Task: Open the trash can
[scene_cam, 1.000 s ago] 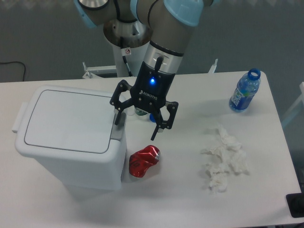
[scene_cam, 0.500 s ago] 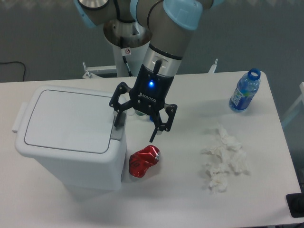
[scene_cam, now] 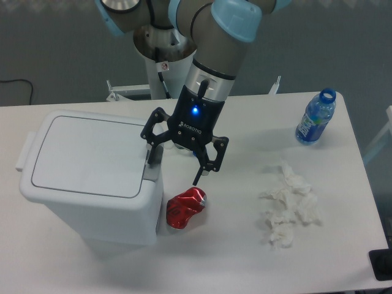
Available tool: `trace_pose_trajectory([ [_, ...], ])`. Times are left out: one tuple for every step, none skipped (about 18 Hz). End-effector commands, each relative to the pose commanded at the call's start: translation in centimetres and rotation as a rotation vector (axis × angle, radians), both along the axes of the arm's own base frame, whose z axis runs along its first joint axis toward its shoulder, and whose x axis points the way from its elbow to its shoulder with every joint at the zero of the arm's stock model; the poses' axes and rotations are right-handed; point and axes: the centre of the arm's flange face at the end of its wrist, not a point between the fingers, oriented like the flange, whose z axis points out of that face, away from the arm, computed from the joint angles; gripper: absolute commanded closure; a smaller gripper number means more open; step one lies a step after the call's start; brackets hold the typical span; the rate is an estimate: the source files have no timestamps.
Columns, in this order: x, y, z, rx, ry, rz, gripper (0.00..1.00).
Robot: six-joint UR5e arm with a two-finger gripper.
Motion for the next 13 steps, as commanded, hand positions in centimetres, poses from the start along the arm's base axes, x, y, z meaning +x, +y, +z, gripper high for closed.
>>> trace_pose_trajectory([
  [0.00, 0.00, 0.00, 0.000, 0.000, 0.000, 0.00],
  [0.00, 0.00, 0.00, 0.000, 0.000, 0.000, 0.00],
  [0.00, 0.00, 0.00, 0.000, 0.000, 0.000, 0.00],
  [0.00, 0.00, 0.00, 0.000, 0.001, -0.001, 0.00],
  [0.00, 0.00, 0.00, 0.000, 0.002, -0.002, 0.00],
  [0.00, 0.00, 0.00, 0.001, 0.004, -0.005, 0.00],
  [0.04, -0.03, 0.09, 0.001, 0.005, -0.005, 0.00],
  [0.08, -0.05, 0.18, 0.003, 0.006, -0.005, 0.00],
  [0.09, -0.05, 0.17, 0.003, 0.004, -0.005, 0.00],
  [0.16, -0.11, 0.34, 0.004, 0.007, -0.005, 0.00],
  [0.21, -0.14, 0.41, 0.004, 0.006, -0.004, 0.00],
  [0.21, -0.25, 0.58, 0.006, 0.008, -0.003, 0.00],
  [0.17, -0.34, 0.91, 0.009, 0.015, -0.002, 0.00],
])
